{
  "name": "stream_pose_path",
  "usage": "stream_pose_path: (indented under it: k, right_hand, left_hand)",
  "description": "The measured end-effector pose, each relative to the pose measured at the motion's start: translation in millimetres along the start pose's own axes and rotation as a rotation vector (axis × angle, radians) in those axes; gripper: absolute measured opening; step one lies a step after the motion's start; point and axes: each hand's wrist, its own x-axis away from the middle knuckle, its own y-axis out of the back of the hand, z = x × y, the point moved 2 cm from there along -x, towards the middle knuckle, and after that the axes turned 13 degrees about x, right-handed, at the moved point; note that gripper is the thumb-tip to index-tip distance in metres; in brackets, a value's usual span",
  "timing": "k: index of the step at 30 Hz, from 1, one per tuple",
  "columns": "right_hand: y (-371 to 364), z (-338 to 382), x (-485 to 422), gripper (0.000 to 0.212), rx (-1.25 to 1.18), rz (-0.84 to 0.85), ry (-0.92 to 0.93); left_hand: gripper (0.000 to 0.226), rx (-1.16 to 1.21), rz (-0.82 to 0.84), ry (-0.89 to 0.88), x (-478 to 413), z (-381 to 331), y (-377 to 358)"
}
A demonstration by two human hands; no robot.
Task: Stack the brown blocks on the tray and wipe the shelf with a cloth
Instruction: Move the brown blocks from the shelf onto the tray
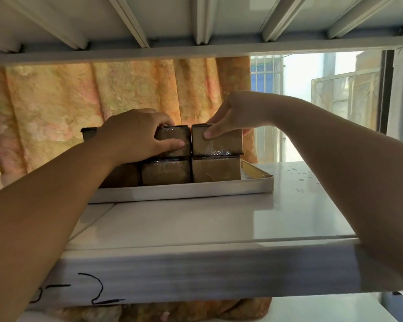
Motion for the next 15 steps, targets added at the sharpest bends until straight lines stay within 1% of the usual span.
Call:
stream_pose_path:
  k: [2, 4, 7, 9, 11, 12, 15]
  right_hand:
    - [1, 7, 1, 0.053, 0.161, -0.018, 0.028]
    - [3, 12, 3, 0.055, 0.259, -0.015, 0.042]
    - [2, 12, 3, 0.057, 0.260, 0.011, 0.033]
    - [0, 12, 2, 0.056, 0.245, 0.000, 0.034]
    - [-4, 11, 2, 0.055, 0.199, -0.074, 0.044]
    - [-6, 11, 3, 0.055, 0.151, -0.130, 0.044]
    - [-8, 10, 4, 0.066, -0.035, -0.362, -0.026]
  left_hand:
    - [0.056, -0.043, -0.011, -0.028, 1, -3, 1]
    - [0.054, -0.065, -0.033, -0.061, 1, -7, 1]
    - [0.050, -0.026, -0.089, -0.109, 1, -12, 2]
    - [0.056, 0.104, -0.111, -0.129, 3, -16, 4]
    - [0.060, 0.231, -0.132, -0.149, 5, -19, 6]
    - [0.058, 0.251, -0.146, -0.158, 5, -20, 6]
    - [0.031, 0.263, -0.199, -0.176, 3, -19, 4]
